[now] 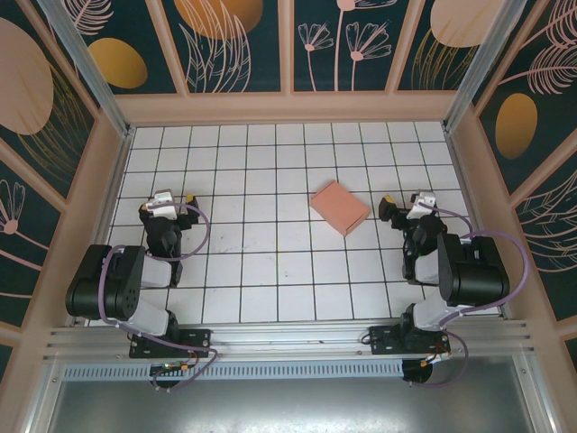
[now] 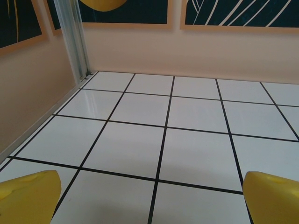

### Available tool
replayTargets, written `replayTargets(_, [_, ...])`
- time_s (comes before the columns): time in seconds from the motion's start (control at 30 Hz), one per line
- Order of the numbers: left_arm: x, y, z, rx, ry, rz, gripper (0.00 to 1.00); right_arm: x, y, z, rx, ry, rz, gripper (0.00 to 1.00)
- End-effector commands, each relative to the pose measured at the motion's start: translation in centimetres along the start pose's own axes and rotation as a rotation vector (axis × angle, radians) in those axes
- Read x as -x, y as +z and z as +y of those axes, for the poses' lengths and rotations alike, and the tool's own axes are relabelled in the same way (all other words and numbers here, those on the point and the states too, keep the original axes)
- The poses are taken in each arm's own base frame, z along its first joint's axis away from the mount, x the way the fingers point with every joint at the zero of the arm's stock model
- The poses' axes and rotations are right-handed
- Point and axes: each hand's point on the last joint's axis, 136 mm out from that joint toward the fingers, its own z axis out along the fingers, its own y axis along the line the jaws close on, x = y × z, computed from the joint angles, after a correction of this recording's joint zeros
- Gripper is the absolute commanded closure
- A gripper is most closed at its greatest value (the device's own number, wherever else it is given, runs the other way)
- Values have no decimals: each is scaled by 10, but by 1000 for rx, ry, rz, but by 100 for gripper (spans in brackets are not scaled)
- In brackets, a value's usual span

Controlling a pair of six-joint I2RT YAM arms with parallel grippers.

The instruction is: Fold the paper box

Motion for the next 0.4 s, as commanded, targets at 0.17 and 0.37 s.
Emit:
replayTargets(0.17, [16, 4, -1, -8, -26, -54, 1, 15, 3, 1, -7, -2, -56, 1])
replayTargets(0.37, [16, 3, -1, -8, -26, -54, 1, 15, 2, 1, -6, -3, -56, 1])
